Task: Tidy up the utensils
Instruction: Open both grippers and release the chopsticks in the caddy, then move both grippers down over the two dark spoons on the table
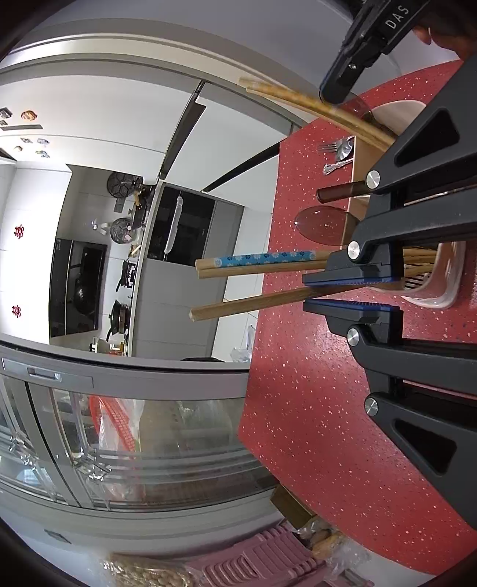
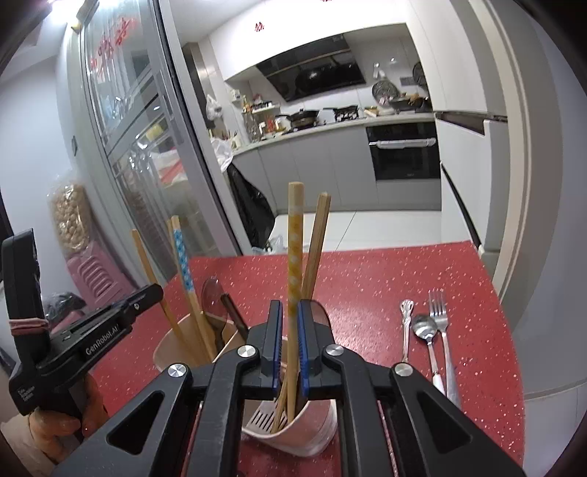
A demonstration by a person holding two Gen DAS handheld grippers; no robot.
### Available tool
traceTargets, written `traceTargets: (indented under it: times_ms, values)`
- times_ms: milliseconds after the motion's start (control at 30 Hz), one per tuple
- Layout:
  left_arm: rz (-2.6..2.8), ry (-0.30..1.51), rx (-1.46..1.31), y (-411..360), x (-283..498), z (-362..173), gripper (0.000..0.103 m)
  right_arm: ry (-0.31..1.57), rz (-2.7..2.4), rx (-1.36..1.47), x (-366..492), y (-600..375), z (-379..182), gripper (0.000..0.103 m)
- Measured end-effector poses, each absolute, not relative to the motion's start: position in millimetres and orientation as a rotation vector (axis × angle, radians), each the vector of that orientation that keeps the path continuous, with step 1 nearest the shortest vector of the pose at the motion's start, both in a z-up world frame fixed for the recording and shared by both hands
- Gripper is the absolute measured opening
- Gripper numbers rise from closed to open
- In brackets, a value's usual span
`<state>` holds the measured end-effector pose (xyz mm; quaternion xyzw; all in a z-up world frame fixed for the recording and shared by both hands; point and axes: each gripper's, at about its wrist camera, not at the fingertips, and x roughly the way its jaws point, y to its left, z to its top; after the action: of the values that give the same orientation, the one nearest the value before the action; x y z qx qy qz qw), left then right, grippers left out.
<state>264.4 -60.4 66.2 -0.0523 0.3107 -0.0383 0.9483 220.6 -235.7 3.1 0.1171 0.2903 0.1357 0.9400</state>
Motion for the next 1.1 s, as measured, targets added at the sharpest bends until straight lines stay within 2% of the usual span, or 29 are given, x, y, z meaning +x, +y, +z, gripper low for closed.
traceTargets:
  times_ms: [33,67,100,533,633,700,767,833,867,900,1100]
  values:
    - [-0.072,0.637,-0.109,-59.6,262.1,67.6,0.029,0.6,0.28,0.241,219.6,-236.4,3.3,0.024]
    - [-0.068,0.64,-0.108,-59.2,260.3,69.1,0.029,0.603,0.282,0.244,218.4,-237.1,4.1,0.042]
    - [-0.064,0.646,-0.104,-58.6,258.5,69.9,0.029,0.599,0.284,0.25,215.9,-237.8,5.2,0.055]
    - [-0.037,0.707,-0.068,-42.7,218.5,78.8,0.03,0.604,0.29,0.283,174.3,-247.2,27.7,0.068]
    - [-0.037,0.726,-0.084,-35.5,209.3,75.8,0.03,0.631,0.292,0.297,165.5,-248.1,23.4,0.073]
    - [-0.041,0.731,-0.09,-30.7,201.6,75.8,0.03,0.651,0.294,0.306,160.5,-248.5,20.3,0.081]
    - [-0.042,0.739,-0.094,-25.9,194.8,76.0,0.03,0.67,0.295,0.316,155.1,-248.7,16.9,0.082]
    - [-0.048,0.756,-0.096,-21.0,184.4,73.5,0.032,0.697,0.299,0.321,149.0,-247.4,11.7,0.088]
    - [-0.047,0.763,-0.093,-18.2,178.9,71.8,0.082,0.714,0.302,0.321,146.4,-246.1,8.4,0.096]
    - [-0.034,0.783,-0.088,-16.5,175.0,68.4,0.103,0.729,0.301,0.318,143.4,-244.3,5.0,0.103]
    - [-0.026,0.846,-0.024,-17.4,164.3,10.1,0.103,0.842,0.284,0.29,127.6,-231.8,-22.1,0.103]
